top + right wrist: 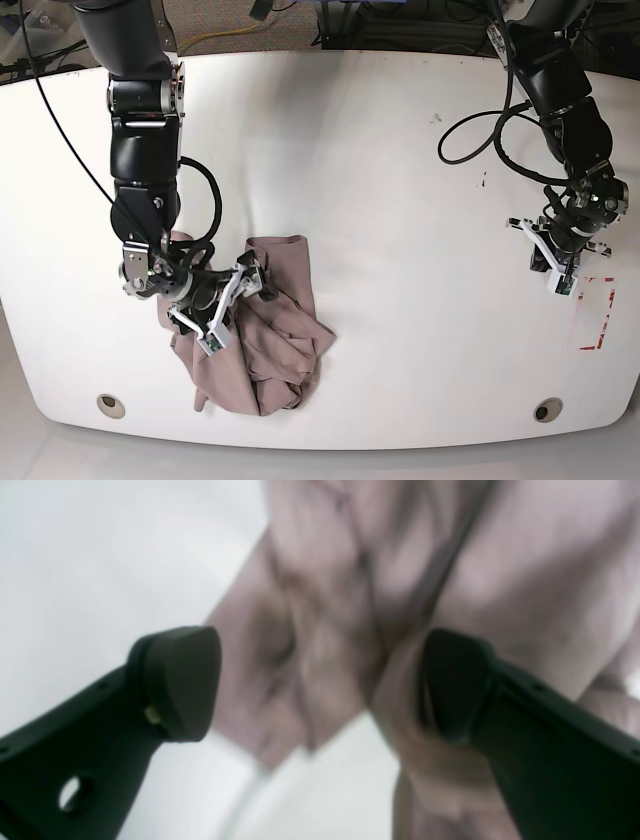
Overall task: Fold the T-shirt properly
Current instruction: 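Push into the crumpled shirt with the right gripper and lift away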
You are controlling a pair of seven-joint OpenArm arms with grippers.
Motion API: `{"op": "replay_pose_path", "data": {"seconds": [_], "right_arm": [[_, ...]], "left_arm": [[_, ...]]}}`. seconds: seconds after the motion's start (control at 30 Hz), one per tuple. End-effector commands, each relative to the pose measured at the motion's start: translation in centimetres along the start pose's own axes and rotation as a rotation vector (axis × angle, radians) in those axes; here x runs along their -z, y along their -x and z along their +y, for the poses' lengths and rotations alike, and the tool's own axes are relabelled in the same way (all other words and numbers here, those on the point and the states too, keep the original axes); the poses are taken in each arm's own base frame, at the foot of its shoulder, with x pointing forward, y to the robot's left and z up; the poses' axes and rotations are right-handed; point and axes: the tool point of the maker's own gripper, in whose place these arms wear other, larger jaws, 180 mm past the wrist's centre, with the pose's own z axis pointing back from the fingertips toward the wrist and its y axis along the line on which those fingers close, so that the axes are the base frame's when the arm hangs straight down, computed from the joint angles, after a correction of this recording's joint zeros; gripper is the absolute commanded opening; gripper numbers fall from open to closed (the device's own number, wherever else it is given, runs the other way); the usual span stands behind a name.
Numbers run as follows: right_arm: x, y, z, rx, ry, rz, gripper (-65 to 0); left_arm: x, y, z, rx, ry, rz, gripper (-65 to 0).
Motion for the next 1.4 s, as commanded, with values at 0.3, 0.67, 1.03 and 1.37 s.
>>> {"op": "replay_pose_path", "data": {"seconds": [0.3, 0.67, 1.03, 1.37], "right_arm": [[4.5, 1.9, 0.9, 0.016, -0.021, -0.051, -3.2], [5.1, 3.3, 1.6, 0.055, -0.04, -0.064, -62.9], [5.7, 0.4, 9.8, -0.083, -0.105, 0.006, -65.0], [6.2, -2.3, 17.1, -0.11, -0.231, -0.015, -48.5]], "left_arm": [[-0.4, -1.6, 0.9, 0.01, -0.019, -0.046, -64.6], [-0.5, -1.6, 1.1, 0.014, -0.023, -0.044, -64.6], [-1.5, -2.9, 2.0, 0.046, -0.055, -0.071, -64.6], [-0.3, -3.5, -1.9, 0.151, 0.026, -0.02, -64.4]]}}
